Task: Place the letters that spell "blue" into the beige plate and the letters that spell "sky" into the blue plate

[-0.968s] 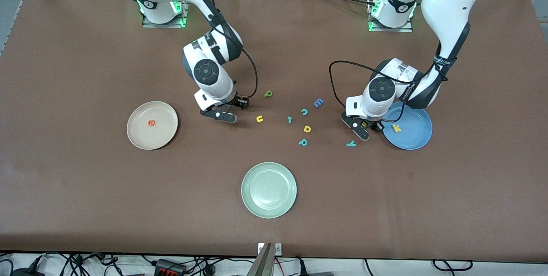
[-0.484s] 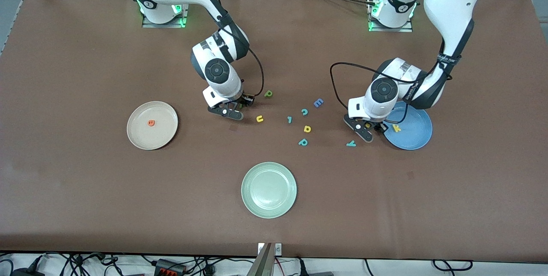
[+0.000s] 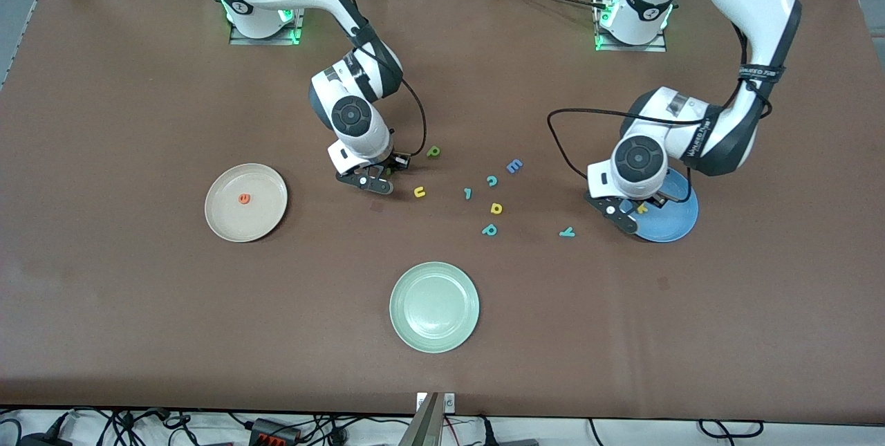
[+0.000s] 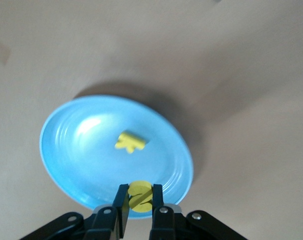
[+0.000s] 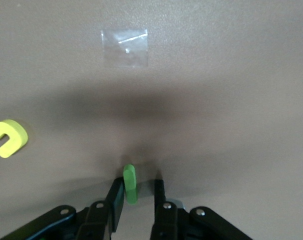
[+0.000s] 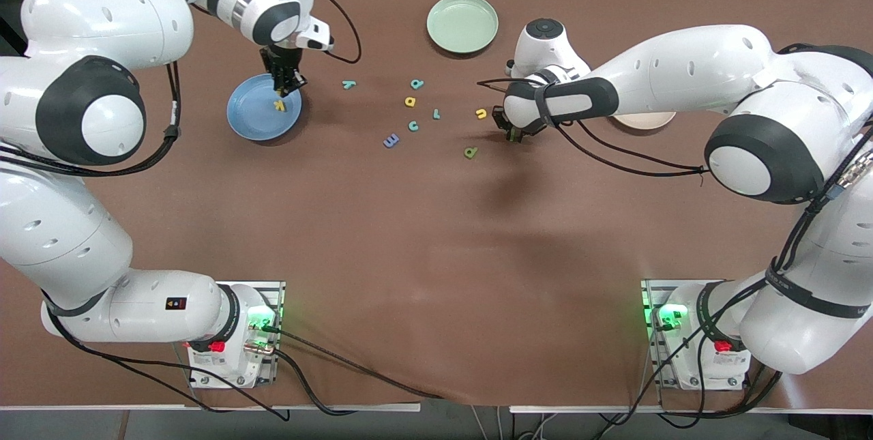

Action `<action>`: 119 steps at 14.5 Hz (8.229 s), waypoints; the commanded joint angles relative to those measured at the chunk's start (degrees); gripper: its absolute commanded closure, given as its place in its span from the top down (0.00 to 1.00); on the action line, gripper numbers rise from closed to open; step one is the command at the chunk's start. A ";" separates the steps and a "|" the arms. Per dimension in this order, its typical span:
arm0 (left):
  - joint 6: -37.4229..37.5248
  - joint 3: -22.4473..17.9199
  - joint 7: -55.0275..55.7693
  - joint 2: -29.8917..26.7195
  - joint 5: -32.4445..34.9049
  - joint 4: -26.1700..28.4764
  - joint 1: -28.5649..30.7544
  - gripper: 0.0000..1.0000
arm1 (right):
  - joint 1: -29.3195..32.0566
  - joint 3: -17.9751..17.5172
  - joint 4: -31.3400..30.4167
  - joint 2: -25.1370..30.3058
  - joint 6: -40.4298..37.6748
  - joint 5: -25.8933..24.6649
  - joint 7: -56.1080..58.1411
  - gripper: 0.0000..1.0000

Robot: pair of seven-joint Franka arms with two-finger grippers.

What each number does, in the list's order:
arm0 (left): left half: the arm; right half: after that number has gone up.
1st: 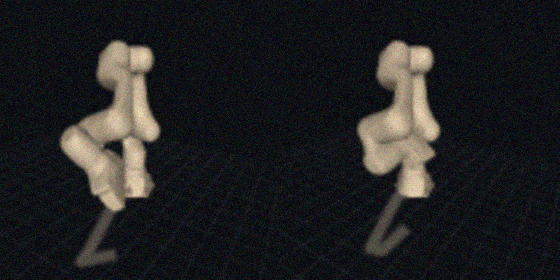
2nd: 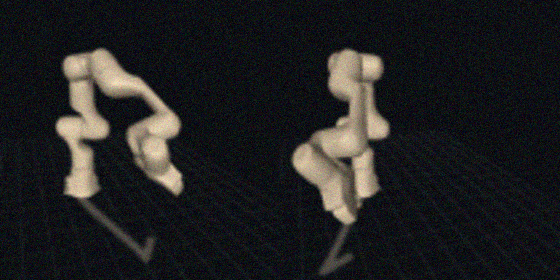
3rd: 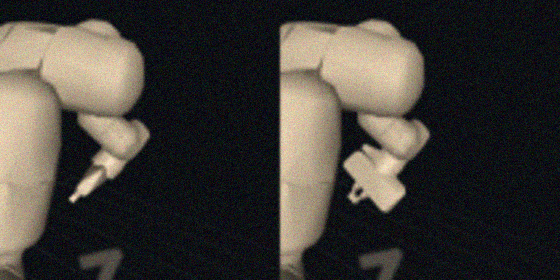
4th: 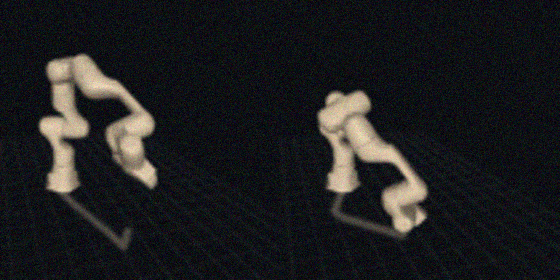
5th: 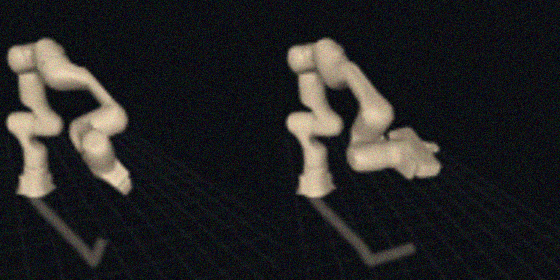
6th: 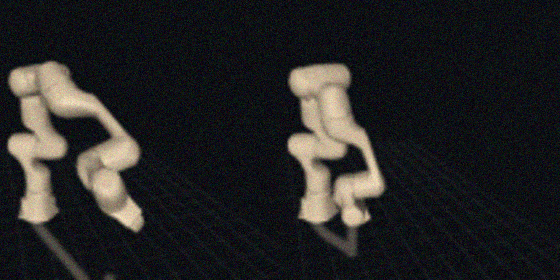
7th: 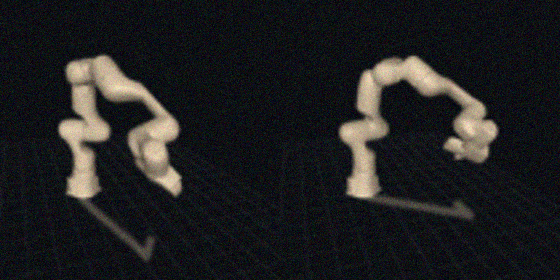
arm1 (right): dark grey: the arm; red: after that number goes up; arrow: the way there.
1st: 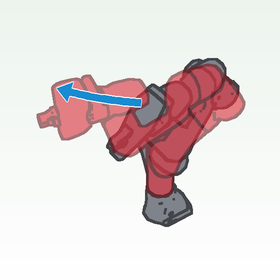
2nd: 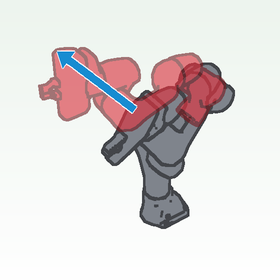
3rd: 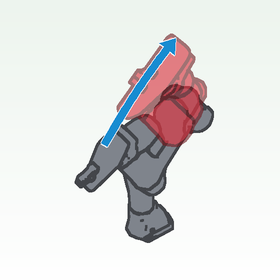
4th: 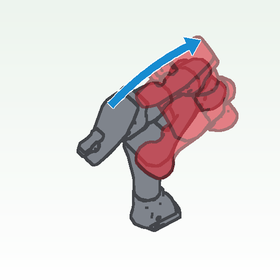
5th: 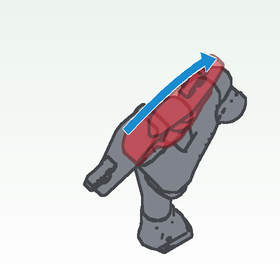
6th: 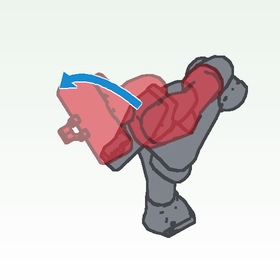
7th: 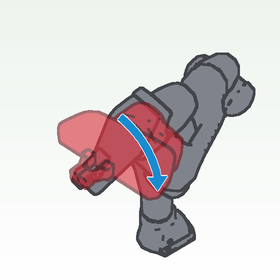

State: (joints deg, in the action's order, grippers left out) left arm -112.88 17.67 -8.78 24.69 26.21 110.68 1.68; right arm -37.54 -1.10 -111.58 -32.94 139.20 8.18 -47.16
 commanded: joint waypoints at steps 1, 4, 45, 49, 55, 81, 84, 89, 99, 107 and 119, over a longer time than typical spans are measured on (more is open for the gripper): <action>-1.45 0.52 0.16 0.18 0.34 2.26 6.03 0.07 | -0.52 0.48 0.22 -0.45 0.46 0.26 0.05 0.16; -5.15 3.68 0.87 0.18 0.25 5.77 11.49 0.15 | 0.18 0.57 1.27 -0.28 0.29 0.26 0.57 0.03; -21.33 12.12 1.22 20.83 5.35 -11.80 5.44 0.38 | -16.77 19.38 24.39 -11.52 -11.87 7.20 32.83 0.76; -21.15 12.12 1.31 20.57 5.35 -11.71 5.44 0.20 | -17.66 18.77 24.31 -14.25 -6.14 8.51 31.87 0.72; -13.98 12.82 1.48 16.02 5.17 -11.97 7.10 0.14 | -17.75 18.50 24.31 -14.52 -6.04 10.54 32.31 0.72; 16.79 20.29 4.12 6.24 3.24 -20.90 22.59 1.00 | -8.60 26.38 18.97 -4.07 -20.98 9.40 35.55 0.14; 23.47 21.43 8.93 6.07 3.15 -30.14 21.70 1.00 | -7.99 32.54 12.02 -2.04 -20.63 9.48 43.17 0.14; 32.97 25.12 19.32 5.89 2.97 -42.98 21.88 1.00 | -6.67 36.25 5.42 -2.12 -20.28 9.48 48.38 0.15; 27.66 -10.78 18.71 -11.22 -26.64 -36.18 4.41 1.00 | -6.67 38.80 1.89 -1.25 -20.98 9.84 52.53 1.00; 16.55 -16.97 8.26 -25.31 -26.64 -15.32 -1.68 1.00 | -19.21 37.13 7.43 -0.54 -19.85 21.88 50.15 1.00; 16.55 -18.11 6.93 -25.40 -26.91 -14.61 -1.59 1.00 | -39.18 36.69 7.43 -8.18 -6.75 30.05 17.57 1.00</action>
State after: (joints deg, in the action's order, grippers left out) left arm -97.05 0.02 -0.42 -0.80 0.73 96.81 0.24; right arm -74.28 34.91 -104.12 -39.15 130.88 37.02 -24.23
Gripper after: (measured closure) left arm 0.000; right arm 0.000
